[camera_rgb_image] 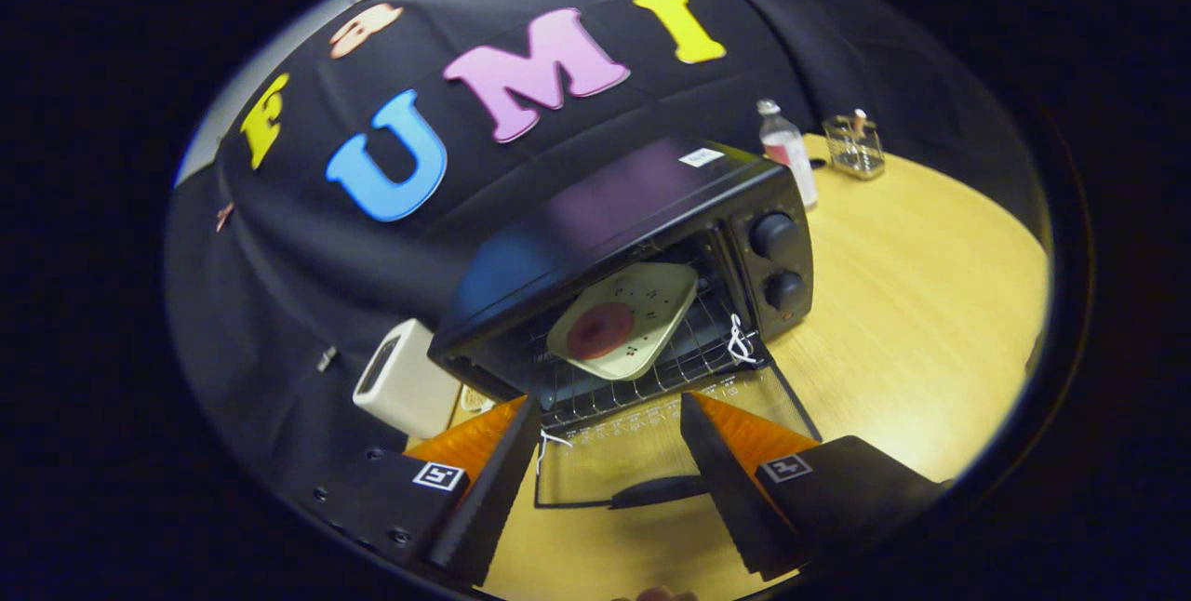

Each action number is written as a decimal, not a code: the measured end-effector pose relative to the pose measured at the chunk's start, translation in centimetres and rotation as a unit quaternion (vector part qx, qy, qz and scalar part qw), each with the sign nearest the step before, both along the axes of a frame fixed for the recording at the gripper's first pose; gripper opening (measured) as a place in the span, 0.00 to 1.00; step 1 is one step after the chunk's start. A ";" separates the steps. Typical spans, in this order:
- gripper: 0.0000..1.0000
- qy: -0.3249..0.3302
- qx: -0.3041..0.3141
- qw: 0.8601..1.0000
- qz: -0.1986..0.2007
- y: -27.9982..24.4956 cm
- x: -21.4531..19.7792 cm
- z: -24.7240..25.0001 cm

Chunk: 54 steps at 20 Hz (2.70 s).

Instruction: Open the toaster oven, put the food inside, and close the toaster oven door.

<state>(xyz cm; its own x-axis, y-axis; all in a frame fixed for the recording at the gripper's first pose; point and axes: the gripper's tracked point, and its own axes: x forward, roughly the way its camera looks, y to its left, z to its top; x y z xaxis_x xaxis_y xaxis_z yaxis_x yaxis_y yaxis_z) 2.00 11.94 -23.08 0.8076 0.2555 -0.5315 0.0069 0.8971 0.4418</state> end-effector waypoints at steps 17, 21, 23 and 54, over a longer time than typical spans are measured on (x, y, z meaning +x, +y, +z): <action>1.00 0.146 -0.233 0.951 0.144 0.1 -7.5 -12.9; 1.00 0.166 -0.235 0.948 0.137 0.9 -6.4 -14.4; 1.00 0.169 -0.218 0.952 0.135 1.4 -6.0 -15.0; 0.99 -0.210 -0.229 0.947 0.085 -4.1 -1.1 13.7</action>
<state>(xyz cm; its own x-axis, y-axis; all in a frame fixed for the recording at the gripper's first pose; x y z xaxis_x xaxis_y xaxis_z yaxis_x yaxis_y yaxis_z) 0.92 7.83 -9.33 0.9401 0.2216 -0.2589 -0.2449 0.9676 -0.0611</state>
